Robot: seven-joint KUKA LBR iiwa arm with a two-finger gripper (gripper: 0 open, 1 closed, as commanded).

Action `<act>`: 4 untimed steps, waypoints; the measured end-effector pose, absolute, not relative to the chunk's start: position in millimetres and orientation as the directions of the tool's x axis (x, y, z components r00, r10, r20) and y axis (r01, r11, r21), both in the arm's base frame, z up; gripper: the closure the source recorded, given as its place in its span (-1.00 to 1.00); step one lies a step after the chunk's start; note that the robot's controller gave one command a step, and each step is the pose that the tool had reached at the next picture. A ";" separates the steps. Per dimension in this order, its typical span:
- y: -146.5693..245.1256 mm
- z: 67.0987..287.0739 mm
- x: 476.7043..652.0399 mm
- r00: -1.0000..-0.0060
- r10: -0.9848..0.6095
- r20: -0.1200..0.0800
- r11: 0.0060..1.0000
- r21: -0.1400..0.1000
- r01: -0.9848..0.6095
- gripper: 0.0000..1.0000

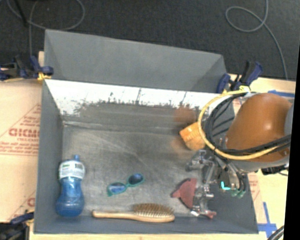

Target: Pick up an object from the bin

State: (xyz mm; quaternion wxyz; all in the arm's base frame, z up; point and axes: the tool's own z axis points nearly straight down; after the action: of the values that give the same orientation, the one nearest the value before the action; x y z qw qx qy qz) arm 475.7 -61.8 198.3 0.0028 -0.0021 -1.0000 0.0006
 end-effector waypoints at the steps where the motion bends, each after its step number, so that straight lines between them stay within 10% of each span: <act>1: -61.6 201.9 476.7 -1.000 0.002 -0.001 1.000 -0.002 0.002 -1.00; 3: -107.6 87.6 493.4 -0.997 -0.074 -0.003 0.997 -0.003 -0.074 -1.00; 4: -146.5 73.3 505.0 -0.986 0.168 -0.014 0.986 -0.001 0.168 1.00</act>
Offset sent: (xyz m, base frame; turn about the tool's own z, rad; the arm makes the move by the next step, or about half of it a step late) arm 0.0178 -0.0325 -0.1283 -0.1296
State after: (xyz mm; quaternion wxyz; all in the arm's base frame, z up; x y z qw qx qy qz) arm 505.0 -146.5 73.3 -0.0071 -0.0845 -0.9964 0.0010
